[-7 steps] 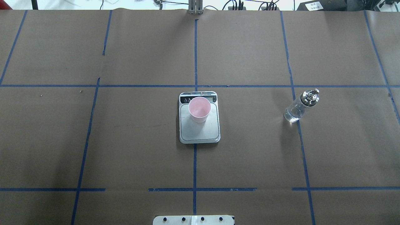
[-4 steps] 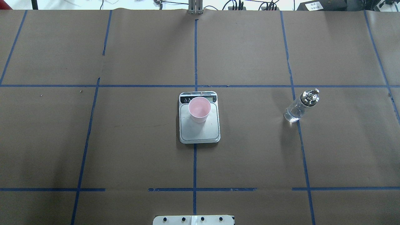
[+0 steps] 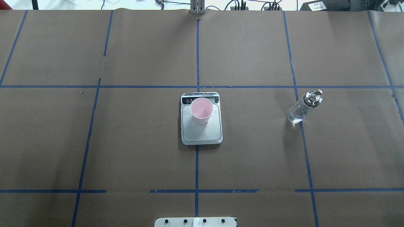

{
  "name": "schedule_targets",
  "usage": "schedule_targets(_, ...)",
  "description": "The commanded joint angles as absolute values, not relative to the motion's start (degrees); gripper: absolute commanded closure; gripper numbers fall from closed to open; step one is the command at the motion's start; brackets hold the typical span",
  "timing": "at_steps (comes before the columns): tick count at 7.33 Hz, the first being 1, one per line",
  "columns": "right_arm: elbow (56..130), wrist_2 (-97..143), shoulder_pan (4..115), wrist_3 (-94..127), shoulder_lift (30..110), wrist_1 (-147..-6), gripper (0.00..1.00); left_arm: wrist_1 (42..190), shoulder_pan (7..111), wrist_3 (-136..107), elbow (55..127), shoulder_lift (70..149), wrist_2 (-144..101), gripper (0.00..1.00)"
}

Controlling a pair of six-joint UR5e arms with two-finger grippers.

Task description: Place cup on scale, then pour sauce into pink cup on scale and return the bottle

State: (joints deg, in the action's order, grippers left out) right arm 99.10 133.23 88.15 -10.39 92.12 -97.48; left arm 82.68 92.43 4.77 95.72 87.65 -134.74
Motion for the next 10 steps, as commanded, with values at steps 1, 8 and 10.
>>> schedule_targets(1, 99.1, 133.2, 88.2, -10.5, 92.3, -97.4, 0.00, 83.0, 91.8, 4.8, 95.6, 87.4, -134.7, 0.00)
schedule_targets(8, 99.2, 132.8, 88.2, -10.5, 92.7, -97.4, 0.00, 85.0, 91.7, 4.9, 95.2, 87.4, -135.0, 0.00)
schedule_targets(10, 99.1, 132.7, 88.2, -10.4, 92.8, -97.5, 0.00, 85.2, 91.6, 4.9, 95.5, 87.9, -135.0, 0.00)
